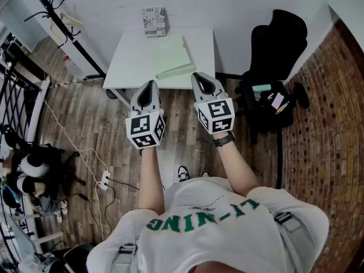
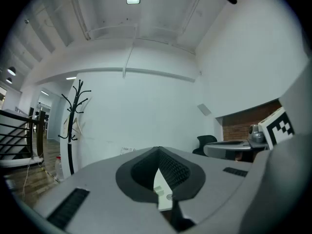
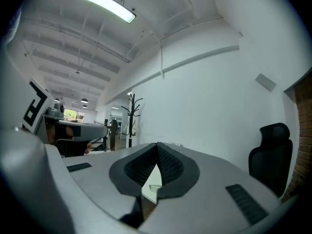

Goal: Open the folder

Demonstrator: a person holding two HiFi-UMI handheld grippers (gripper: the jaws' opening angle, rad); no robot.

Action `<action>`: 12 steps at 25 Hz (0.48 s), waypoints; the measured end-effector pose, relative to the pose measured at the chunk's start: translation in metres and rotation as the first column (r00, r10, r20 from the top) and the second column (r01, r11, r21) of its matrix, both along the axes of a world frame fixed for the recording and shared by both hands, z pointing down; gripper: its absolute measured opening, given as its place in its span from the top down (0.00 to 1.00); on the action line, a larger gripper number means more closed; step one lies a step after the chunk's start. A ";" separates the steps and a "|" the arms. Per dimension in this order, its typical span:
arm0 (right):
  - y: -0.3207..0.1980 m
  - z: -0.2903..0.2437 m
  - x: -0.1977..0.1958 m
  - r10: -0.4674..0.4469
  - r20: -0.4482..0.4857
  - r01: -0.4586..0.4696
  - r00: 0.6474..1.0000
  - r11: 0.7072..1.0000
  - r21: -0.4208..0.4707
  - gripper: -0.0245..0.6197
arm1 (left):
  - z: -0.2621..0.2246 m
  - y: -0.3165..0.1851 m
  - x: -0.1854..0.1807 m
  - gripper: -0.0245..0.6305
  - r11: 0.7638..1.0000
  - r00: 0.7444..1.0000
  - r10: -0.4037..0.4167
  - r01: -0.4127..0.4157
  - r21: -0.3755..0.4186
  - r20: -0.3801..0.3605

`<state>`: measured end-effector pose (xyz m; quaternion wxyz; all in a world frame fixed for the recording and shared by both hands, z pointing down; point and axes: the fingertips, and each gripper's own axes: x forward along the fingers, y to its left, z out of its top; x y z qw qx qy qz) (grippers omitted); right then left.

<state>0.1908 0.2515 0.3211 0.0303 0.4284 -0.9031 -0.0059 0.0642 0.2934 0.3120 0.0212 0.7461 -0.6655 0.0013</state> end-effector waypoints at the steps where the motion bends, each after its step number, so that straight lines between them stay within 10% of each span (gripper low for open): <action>1: -0.003 0.002 -0.004 0.003 0.005 -0.003 1.000 1.000 -0.004 0.94 | 0.002 -0.003 -0.003 0.94 1.000 1.000 0.006 -0.006 -0.001 0.003; 12: -0.026 0.020 -0.043 0.048 0.001 -0.048 0.999 0.999 0.004 0.94 | 0.019 -0.029 -0.045 0.94 0.999 0.999 0.044 -0.044 0.017 -0.016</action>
